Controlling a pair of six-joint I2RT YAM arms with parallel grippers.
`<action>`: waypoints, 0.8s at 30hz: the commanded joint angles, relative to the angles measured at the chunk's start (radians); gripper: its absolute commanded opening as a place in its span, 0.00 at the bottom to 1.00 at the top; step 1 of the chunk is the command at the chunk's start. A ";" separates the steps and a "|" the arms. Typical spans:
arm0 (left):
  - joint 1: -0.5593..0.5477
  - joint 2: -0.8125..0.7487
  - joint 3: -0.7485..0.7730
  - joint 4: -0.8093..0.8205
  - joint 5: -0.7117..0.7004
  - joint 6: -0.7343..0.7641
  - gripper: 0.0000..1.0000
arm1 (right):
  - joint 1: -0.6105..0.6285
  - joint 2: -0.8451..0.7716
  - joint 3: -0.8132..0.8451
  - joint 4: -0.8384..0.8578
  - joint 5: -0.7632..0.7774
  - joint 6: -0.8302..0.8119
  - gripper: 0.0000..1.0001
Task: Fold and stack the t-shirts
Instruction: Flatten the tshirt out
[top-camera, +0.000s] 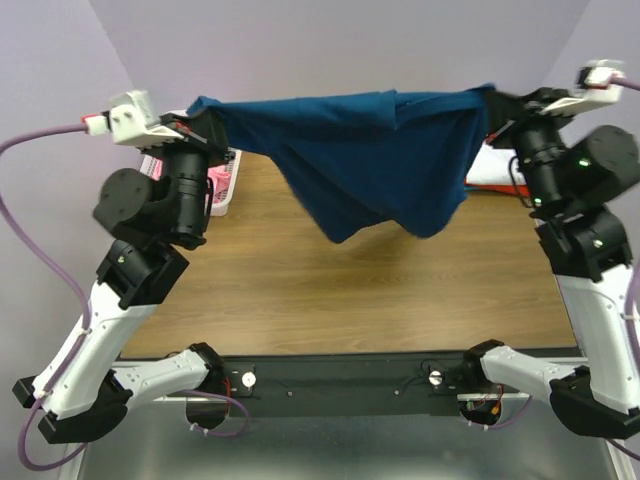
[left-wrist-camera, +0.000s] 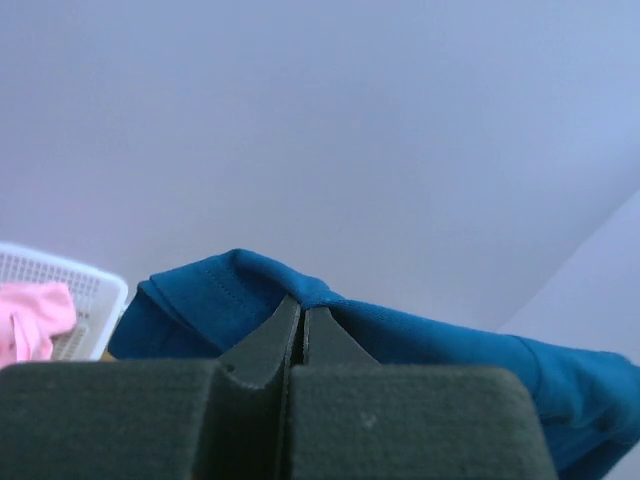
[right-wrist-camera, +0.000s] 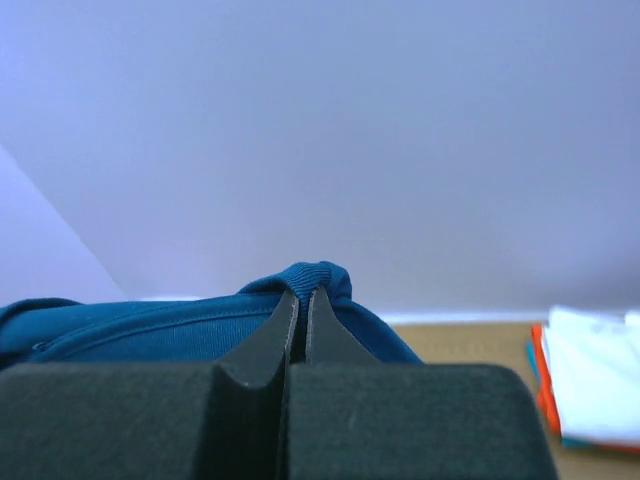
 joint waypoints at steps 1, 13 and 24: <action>0.005 -0.006 0.088 0.043 0.072 0.120 0.00 | 0.003 -0.021 0.126 -0.069 -0.087 -0.071 0.01; 0.008 0.097 0.171 0.129 -0.064 0.235 0.00 | 0.003 0.172 0.372 -0.082 -0.075 -0.169 0.01; 0.379 0.525 0.462 0.040 0.351 0.090 0.00 | -0.032 0.622 0.720 -0.043 0.140 -0.421 0.01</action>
